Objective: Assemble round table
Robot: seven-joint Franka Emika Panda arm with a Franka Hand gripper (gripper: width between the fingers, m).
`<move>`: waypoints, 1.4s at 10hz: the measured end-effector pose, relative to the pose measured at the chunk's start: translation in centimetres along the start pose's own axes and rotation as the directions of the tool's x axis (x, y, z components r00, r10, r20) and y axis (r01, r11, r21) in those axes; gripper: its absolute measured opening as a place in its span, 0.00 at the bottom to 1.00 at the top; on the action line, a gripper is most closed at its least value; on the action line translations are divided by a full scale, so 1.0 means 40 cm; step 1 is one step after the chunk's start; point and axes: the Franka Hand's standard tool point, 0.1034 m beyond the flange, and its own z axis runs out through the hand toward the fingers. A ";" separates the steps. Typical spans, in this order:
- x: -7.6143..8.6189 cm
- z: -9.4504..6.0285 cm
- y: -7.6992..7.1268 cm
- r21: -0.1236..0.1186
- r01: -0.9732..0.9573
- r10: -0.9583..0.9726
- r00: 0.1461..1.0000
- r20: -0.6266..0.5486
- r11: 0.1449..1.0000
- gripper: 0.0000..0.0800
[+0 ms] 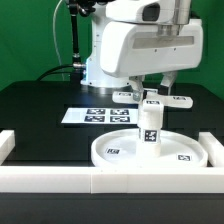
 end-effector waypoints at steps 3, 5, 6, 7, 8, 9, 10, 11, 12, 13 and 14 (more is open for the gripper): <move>0.004 -0.001 -0.001 0.012 -0.264 0.264 0.964 -0.008 0.964 0.54; 0.005 -0.001 -0.002 0.018 -0.407 0.407 0.913 -0.006 0.913 0.54; 0.006 -0.002 -0.003 0.021 -0.454 0.454 0.891 -0.006 0.891 0.54; 0.006 -0.002 -0.002 0.031 -0.548 0.548 0.837 -0.003 0.836 0.54; 0.004 -0.001 -0.001 0.045 -0.631 0.631 0.776 0.003 0.775 0.54; 0.004 0.000 -0.001 0.057 -0.711 0.712 0.702 0.004 0.701 0.54; 0.001 0.000 -0.003 0.064 -0.798 0.799 0.601 0.013 0.600 0.54; 0.001 0.000 -0.003 0.070 -0.852 0.853 0.521 0.022 0.518 0.54; 0.001 0.002 -0.001 0.084 -0.899 0.901 0.433 0.028 0.429 0.54; 0.002 0.003 0.001 0.096 -0.944 0.947 0.319 0.036 0.315 0.54; 0.001 0.003 -0.001 0.098 -0.966 0.969 0.243 0.039 0.239 0.54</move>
Offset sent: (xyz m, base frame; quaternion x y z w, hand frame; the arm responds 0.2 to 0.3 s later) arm 0.0000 0.0000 0.0000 0.0000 0.0000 0.1938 0.9810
